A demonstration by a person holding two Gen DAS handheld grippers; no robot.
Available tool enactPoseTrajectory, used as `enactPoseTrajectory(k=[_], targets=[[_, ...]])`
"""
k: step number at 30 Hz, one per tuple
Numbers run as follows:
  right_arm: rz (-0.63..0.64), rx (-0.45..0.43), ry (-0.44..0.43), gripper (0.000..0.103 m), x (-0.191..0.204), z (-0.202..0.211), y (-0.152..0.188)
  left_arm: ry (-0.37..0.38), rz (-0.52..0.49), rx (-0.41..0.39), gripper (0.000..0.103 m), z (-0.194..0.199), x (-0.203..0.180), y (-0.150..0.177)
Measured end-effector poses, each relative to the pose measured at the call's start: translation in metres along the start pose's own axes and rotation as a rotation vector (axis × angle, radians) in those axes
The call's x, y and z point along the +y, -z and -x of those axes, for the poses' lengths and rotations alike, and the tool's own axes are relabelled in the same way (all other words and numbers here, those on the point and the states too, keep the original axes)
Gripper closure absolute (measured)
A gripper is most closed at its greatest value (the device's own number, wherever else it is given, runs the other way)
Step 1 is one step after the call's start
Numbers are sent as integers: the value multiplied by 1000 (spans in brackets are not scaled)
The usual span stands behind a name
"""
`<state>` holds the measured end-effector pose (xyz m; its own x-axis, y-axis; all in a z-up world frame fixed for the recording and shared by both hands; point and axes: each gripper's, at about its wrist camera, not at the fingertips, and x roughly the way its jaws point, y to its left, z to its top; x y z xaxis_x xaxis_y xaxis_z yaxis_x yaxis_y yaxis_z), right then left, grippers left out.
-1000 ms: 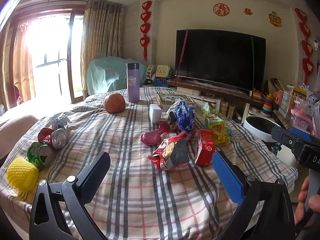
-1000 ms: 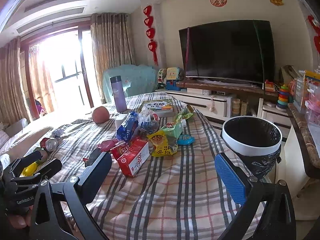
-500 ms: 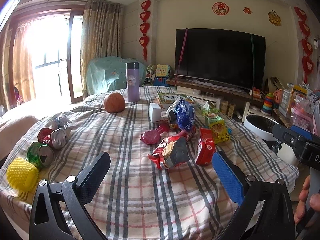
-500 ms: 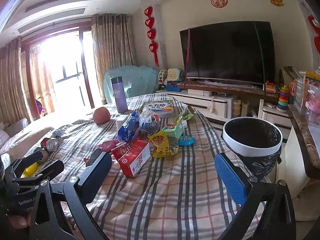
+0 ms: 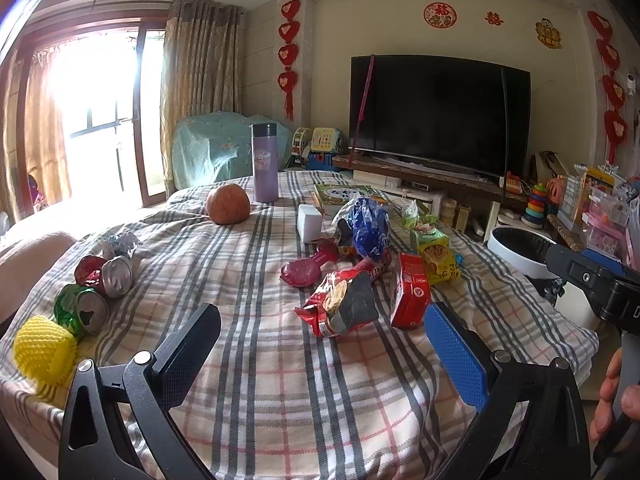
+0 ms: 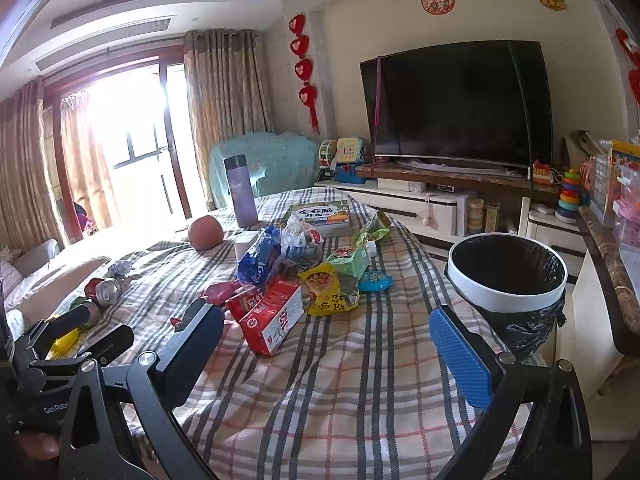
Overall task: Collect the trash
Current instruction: 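Move both grippers toward the snack packages on the plaid bed, then grasp the red chip bag with the left gripper while the right gripper grasps the red juice carton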
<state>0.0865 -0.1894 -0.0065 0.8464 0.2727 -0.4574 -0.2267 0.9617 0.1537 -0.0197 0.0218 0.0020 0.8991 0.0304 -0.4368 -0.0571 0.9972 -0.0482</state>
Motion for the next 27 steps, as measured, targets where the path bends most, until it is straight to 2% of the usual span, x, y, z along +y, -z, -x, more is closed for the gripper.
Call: enactPoseTrajectory(k=[12,17,27], targets=[[-2,14,-8,0,2,-3,4,-1,0,12,1,-5,-3,1],[-12,43,-61,0,5,-11,5,-8,-1,41,1,-15,-1,1],[-20,119,-85,0,11,-35,10,16,-31,117,1,-45,3,-7]])
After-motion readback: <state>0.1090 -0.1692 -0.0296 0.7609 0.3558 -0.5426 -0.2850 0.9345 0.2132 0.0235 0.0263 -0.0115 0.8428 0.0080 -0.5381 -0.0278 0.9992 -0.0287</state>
